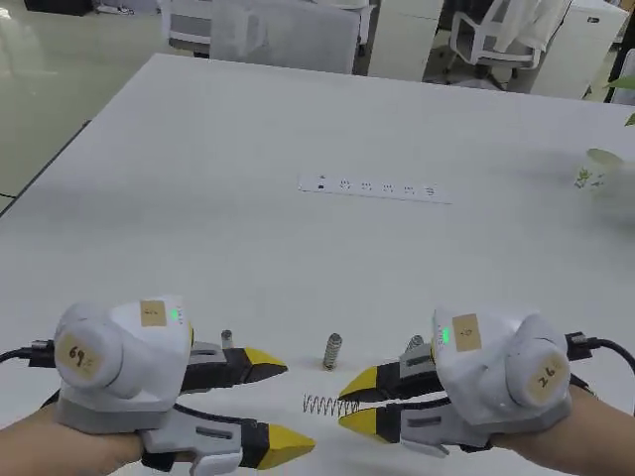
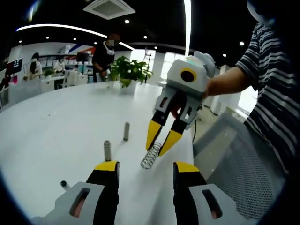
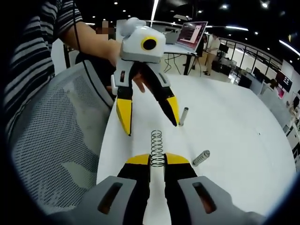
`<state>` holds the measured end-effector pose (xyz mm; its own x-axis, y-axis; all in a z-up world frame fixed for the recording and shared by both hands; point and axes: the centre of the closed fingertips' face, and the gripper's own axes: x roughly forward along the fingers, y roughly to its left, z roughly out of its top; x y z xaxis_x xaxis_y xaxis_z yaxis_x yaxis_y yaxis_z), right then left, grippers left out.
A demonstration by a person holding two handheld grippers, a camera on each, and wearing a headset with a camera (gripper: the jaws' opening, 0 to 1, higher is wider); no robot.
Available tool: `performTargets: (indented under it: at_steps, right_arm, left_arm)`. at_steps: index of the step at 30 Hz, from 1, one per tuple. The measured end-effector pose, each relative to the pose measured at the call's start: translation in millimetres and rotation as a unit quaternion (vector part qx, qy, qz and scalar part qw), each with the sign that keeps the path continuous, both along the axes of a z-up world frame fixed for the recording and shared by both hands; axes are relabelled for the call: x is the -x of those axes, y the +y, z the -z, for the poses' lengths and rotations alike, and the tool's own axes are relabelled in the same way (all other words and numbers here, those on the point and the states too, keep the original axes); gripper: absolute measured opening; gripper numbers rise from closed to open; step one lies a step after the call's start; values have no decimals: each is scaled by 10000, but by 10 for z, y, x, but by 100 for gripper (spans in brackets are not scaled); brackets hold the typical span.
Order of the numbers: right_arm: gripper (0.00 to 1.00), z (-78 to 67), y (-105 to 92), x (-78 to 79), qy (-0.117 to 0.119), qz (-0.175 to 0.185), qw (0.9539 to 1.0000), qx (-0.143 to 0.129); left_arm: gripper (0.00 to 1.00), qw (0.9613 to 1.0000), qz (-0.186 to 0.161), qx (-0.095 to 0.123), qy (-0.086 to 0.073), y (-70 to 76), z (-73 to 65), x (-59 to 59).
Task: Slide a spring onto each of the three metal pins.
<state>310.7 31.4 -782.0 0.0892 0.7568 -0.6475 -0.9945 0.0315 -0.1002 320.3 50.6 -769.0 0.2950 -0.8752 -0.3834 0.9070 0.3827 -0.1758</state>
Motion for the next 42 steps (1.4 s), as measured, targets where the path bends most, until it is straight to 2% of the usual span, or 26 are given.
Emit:
performTargets:
  at_steps: [7, 15, 18, 19, 21, 24, 26, 32, 36, 40, 42]
  right_arm:
    - [7, -41, -16, 42, -11, -113, 9999, -7]
    - [7, -118, -26, 22, 88, -61, 9998, -150]
    - [7, -133, -31, -3, 111, -16, 9997, -195]
    - [7, -128, -35, 3, 123, -32, 9998, -178]
    - [7, -124, -40, 9, 96, -59, 9998, -157]
    - [7, -141, -34, 27, 129, -85, 9997, -198]
    - [7, -148, -34, 21, 104, -86, 9997, -204]
    - [7, -158, -33, 34, 117, -85, 9996, -239]
    - [7, -171, -36, 37, 114, -66, 9996, -243]
    - [8, -174, -37, 42, 152, 0, 9995, -260]
    - [8, -182, -42, 57, 291, 97, 9991, -305]
  left_arm:
    - [29, 9994, 329, 73, 27, -198, -13, 18]
    - [18, 9990, 433, 120, 41, -241, -23, 16]
    - [9, 9987, 482, 169, 28, -256, -47, 26]
    - [8, 9988, 457, 182, 7, -255, -57, 16]
    - [9, 9986, 426, 307, 95, -265, -97, 13]
    - [7, 9984, 518, 215, -16, -264, -85, 25]
    - [7, 9984, 520, 201, 29, -262, -69, 30]
    - [5, 9981, 579, 192, -52, -261, -78, 51]
    - [3, 9976, 649, 174, -189, -268, -102, 64]
    - [3, 9971, 698, 186, -230, -267, -108, 80]
    - [2, 9968, 734, 195, -230, -273, -115, 99]
